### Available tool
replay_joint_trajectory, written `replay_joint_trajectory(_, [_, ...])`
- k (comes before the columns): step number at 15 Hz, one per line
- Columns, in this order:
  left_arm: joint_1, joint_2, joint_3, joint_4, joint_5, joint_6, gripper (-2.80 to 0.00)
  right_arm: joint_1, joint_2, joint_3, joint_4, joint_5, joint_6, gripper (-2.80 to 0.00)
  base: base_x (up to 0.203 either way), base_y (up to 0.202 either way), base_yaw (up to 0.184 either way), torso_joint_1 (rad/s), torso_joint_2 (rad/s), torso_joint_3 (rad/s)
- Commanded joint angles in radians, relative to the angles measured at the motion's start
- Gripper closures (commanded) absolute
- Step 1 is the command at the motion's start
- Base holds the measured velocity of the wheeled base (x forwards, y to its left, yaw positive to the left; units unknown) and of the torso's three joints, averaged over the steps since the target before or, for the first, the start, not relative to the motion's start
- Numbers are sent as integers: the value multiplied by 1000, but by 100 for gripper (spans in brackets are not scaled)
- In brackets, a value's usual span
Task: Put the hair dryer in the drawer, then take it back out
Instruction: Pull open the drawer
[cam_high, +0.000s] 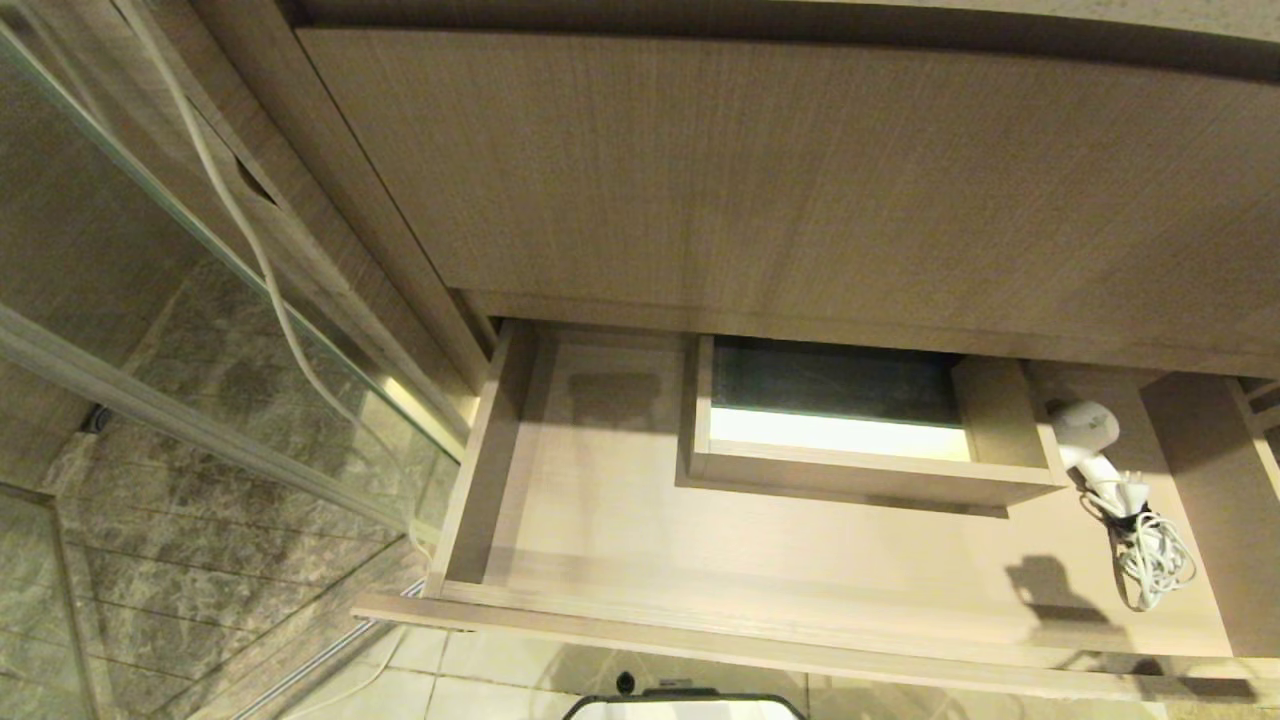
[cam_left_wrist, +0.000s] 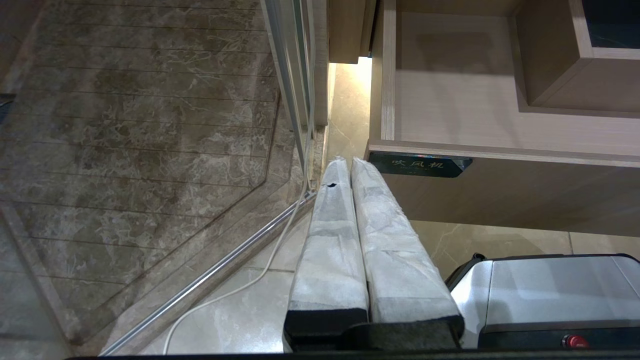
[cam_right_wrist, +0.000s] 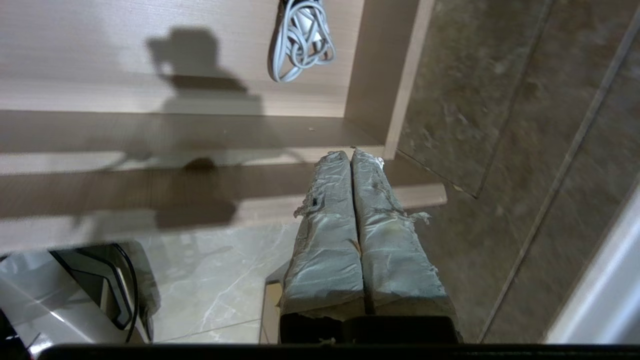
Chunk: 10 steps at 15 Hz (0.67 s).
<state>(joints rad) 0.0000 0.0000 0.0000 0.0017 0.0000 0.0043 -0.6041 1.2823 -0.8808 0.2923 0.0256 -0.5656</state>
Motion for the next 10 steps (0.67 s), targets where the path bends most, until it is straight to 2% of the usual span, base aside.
replay_joint_trajectory(1, [0, 0, 0, 0, 0, 0, 0, 5, 199, -69, 0, 6, 2, 0, 0, 0, 0, 0, 0, 0])
replay_joint_trajectory(4, [0, 0, 0, 0, 0, 0, 0, 8, 364, -186, -3, 27, 25, 0, 0, 0, 0, 0, 0, 0])
replay_joint_trajectory(6, [0, 0, 0, 0, 0, 0, 0, 9, 461, -250, -9, 92, 24, 0, 0, 0, 0, 0, 0, 0])
replay_joint_trajectory(7, [0, 0, 1, 0, 0, 0, 0, 9, 503, -265, -29, 118, 20, -280, 0, 0, 0, 0, 0, 0])
replay_joint_trajectory(10, [0, 0, 1, 0, 0, 0, 0, 9, 605, -285, -81, 158, 11, -280, 0, 0, 0, 0, 0, 0])
